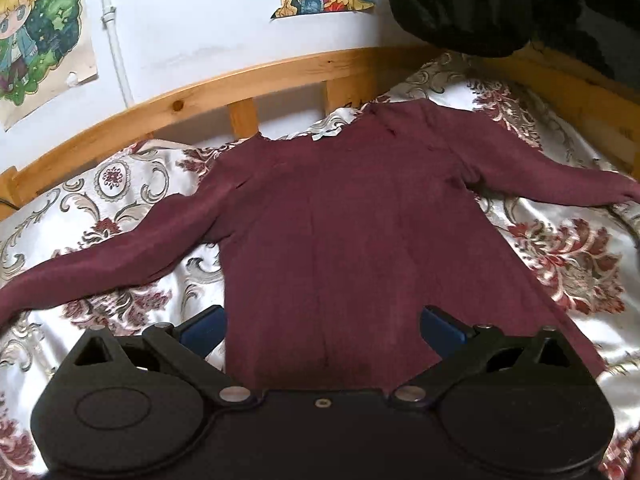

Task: Fold small clothes
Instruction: 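Reach the right tool to the maroon sleeve cuff and close on it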

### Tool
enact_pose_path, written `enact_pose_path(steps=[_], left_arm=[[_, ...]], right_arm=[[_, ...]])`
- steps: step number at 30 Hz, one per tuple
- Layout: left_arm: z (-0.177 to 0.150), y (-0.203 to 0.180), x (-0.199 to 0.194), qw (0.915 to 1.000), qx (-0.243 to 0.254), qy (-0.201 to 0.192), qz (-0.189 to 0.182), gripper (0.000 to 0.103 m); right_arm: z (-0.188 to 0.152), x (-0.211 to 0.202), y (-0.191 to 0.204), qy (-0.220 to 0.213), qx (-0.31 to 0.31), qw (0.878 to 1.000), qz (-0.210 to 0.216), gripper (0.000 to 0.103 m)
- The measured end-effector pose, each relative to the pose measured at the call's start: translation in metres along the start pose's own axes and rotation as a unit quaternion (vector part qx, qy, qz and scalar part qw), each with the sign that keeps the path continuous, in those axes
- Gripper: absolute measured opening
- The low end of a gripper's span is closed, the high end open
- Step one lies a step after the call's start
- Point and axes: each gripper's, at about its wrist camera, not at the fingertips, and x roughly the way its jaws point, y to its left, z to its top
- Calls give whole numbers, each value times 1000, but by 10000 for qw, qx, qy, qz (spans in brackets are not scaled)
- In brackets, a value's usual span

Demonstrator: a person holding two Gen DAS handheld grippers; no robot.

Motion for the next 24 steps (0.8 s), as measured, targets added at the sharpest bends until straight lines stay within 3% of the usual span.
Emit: enact_pose_path(steps=[2,4,7,11,14,18,22,24], left_arm=[[-8,-1,9,9997,-256,-52,-17,102],[-14,-1,19,9990,-403,173,-116,102],[-20,3,27,9977,-465,488,-115,102],[-25,6,35,9959,-493,696,-297,102],[-27,7,39,9951,-504,775,-347,102],[-29,10,40,9940,-592,836,-378,102],[-29,11,42,9928,-668,908,-414,102],[-29,11,41,9928,-660,912,-399,102]], right_arm=[[1,12,-4,-9,-36,10000,18,103],[3,24,-8,12,-74,9999,81,103],[6,32,-1,-107,-527,9984,-187,101],[10,47,6,-38,-1181,9903,-735,84],[13,59,2,294,-1420,9865,-758,77],[14,68,3,750,-2008,9734,-814,73],[6,75,11,922,-2637,9547,-1021,71],[4,80,11,997,-2754,9492,-1151,61]])
